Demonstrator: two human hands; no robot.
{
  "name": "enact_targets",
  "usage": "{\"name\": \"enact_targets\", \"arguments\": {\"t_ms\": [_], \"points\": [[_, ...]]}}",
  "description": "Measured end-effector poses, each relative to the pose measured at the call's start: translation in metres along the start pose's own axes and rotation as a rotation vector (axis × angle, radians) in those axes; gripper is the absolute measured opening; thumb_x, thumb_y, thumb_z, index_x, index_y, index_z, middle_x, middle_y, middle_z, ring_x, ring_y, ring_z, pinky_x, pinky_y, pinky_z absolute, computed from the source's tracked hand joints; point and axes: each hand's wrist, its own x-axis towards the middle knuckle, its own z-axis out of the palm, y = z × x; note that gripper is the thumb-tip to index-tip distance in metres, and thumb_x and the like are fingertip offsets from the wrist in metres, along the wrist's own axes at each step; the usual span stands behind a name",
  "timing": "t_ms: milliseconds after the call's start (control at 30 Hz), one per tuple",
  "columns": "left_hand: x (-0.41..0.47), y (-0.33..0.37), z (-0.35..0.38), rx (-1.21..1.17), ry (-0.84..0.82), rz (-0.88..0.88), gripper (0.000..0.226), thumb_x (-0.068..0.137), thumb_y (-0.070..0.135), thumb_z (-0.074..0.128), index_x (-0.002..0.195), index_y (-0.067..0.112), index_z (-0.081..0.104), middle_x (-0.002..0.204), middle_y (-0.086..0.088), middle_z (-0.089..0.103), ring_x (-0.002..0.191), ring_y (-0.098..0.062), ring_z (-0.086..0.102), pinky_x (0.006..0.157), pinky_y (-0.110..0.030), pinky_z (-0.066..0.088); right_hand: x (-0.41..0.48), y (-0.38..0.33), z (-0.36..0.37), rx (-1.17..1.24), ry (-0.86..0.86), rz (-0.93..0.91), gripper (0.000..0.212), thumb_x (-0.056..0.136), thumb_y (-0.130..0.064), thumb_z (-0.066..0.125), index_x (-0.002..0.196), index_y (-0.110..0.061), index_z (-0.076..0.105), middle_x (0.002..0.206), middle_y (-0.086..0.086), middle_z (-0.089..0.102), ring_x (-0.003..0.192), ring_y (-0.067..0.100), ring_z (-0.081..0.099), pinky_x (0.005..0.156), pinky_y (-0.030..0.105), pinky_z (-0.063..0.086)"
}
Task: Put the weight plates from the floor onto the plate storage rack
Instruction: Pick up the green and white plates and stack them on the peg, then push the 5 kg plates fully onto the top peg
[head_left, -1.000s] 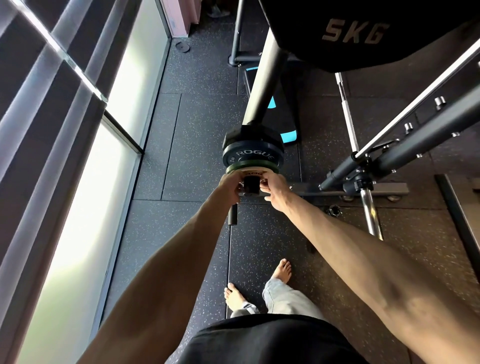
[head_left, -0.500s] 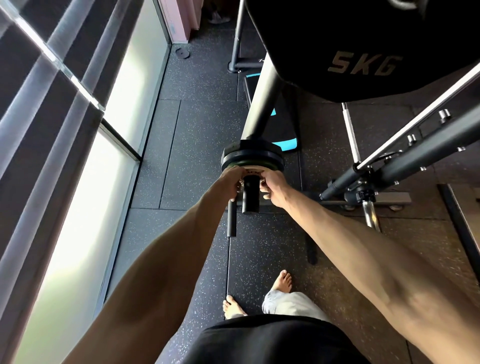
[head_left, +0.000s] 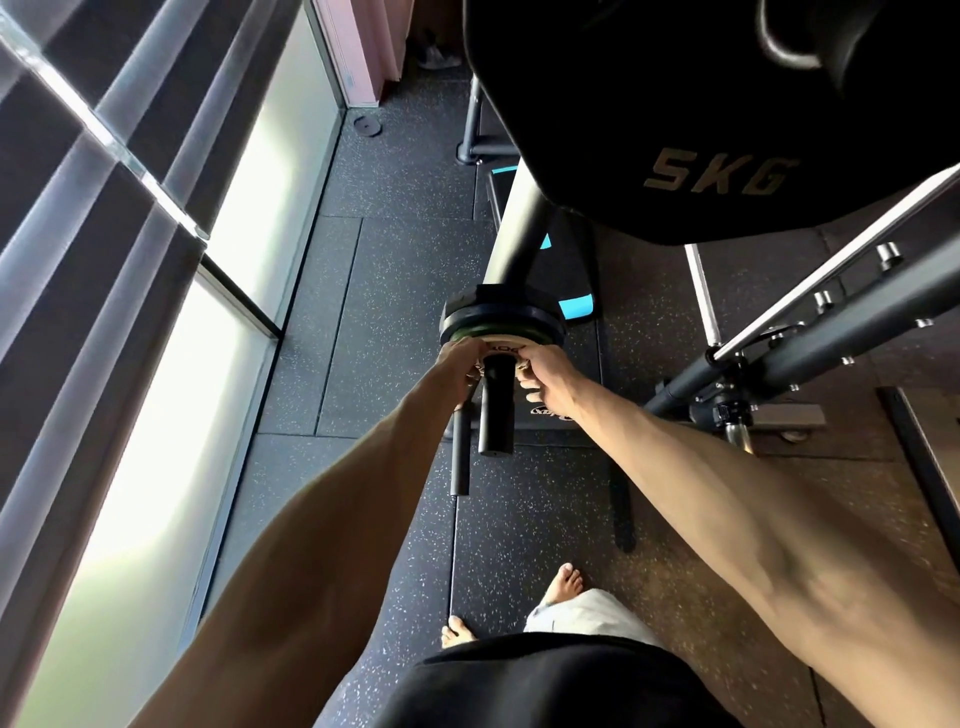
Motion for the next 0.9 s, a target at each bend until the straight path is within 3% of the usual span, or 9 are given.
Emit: {"name": "enact_targets", "arguments": {"t_ms": [167, 267, 333, 467, 533, 633, 700, 800, 900], "points": [[-0.007, -0.003, -0.003, 0.064, -0.003, -0.003, 0.005, 0.094, 0.017, 0.054, 0.093, 0.014, 0.058, 0.080, -0.003, 0.051, 0.070, -0.017, 0.047, 0.058, -0.028, 0.034, -0.008, -0.003, -0.001, -0.143, 0.021, 0.003, 0.016, 0.095, -0.016, 0.039, 0.085, -0.021, 0.051, 0.073, -0.002, 0.044, 0.061, 0.014, 0.040, 0.054, 0.030, 0.033], [-0.010, 0.000, -0.010, 0.232, 0.049, 0.021, 0.024, 0.091, 0.020, 0.057, 0.111, 0.007, 0.061, 0.096, -0.013, 0.063, 0.073, -0.026, 0.060, 0.047, -0.028, 0.047, -0.024, -0.015, -0.002, -0.329, 0.042, -0.005, 0.017, 0.095, -0.014, 0.040, 0.101, -0.013, 0.056, 0.087, 0.003, 0.052, 0.071, 0.020, 0.049, 0.051, 0.028, 0.033], [-0.010, 0.001, -0.016, 0.325, 0.133, 0.091, 0.034, 0.084, 0.020, 0.057, 0.111, 0.000, 0.065, 0.106, -0.018, 0.070, 0.088, -0.032, 0.069, 0.064, -0.036, 0.059, -0.032, -0.024, 0.001, -0.521, 0.142, -0.095, 0.028, 0.097, -0.010, 0.043, 0.119, 0.000, 0.055, 0.105, 0.014, 0.058, 0.091, 0.024, 0.054, 0.055, 0.025, 0.038], [-0.006, 0.012, -0.027, 0.331, 0.185, 0.246, 0.047, 0.066, 0.030, 0.052, 0.100, 0.001, 0.068, 0.098, -0.019, 0.073, 0.091, -0.032, 0.072, 0.081, -0.042, 0.057, -0.065, -0.044, 0.013, -0.804, 0.274, -0.300, 0.022, 0.095, -0.015, 0.050, 0.080, 0.001, 0.057, 0.104, 0.024, 0.066, 0.100, 0.030, 0.064, 0.072, 0.026, 0.040], [-0.040, 0.031, -0.033, 0.296, 0.190, 0.338, 0.047, 0.066, 0.033, 0.053, 0.096, 0.001, 0.069, 0.099, -0.021, 0.073, 0.091, -0.033, 0.072, 0.084, -0.048, 0.058, -0.087, -0.054, 0.022, -0.896, 0.273, -0.385, 0.030, 0.095, -0.021, 0.049, 0.090, 0.004, 0.065, 0.103, 0.025, 0.068, 0.100, 0.035, 0.066, 0.074, 0.030, 0.043], [-0.099, 0.067, -0.045, 0.223, 0.211, 0.499, 0.019, 0.085, 0.019, 0.058, 0.073, 0.008, 0.067, 0.090, -0.023, 0.073, 0.079, -0.030, 0.071, 0.075, -0.041, 0.056, -0.123, -0.077, 0.037, -0.966, 0.257, -0.525, 0.036, 0.097, -0.026, 0.048, 0.094, 0.005, 0.065, 0.107, 0.027, 0.068, 0.103, 0.039, 0.065, 0.076, 0.034, 0.046], [-0.129, 0.091, -0.057, 0.167, 0.234, 0.611, 0.027, 0.087, 0.012, 0.058, 0.060, 0.013, 0.058, 0.079, -0.023, 0.072, 0.067, -0.028, 0.068, 0.063, -0.035, 0.052, -0.150, -0.096, 0.047, -0.990, 0.258, -0.632, 0.032, 0.099, -0.026, 0.047, 0.088, 0.001, 0.062, 0.111, 0.029, 0.066, 0.106, 0.040, 0.063, 0.079, 0.036, 0.047], [-0.177, 0.130, -0.080, 0.111, 0.202, 0.702, 0.023, 0.087, 0.015, 0.057, 0.064, 0.015, 0.058, 0.072, -0.017, 0.068, 0.060, -0.025, 0.063, 0.050, -0.020, 0.043, -0.194, -0.128, 0.062, -1.008, 0.236, -0.784, 0.040, 0.102, -0.028, 0.046, 0.067, -0.009, 0.048, 0.110, 0.030, 0.065, 0.107, 0.039, 0.062, 0.083, 0.037, 0.046], [-0.234, 0.164, -0.104, 0.013, 0.206, 0.803, 0.019, 0.076, 0.024, 0.054, 0.078, 0.007, 0.063, 0.072, -0.014, 0.065, 0.054, -0.023, 0.060, 0.045, -0.021, 0.041, -0.239, -0.159, 0.075, -0.929, 0.174, -0.924, 0.041, 0.104, -0.025, 0.045, 0.088, 0.006, 0.066, 0.108, 0.028, 0.068, 0.106, 0.038, 0.063, 0.086, 0.039, 0.045]]}}
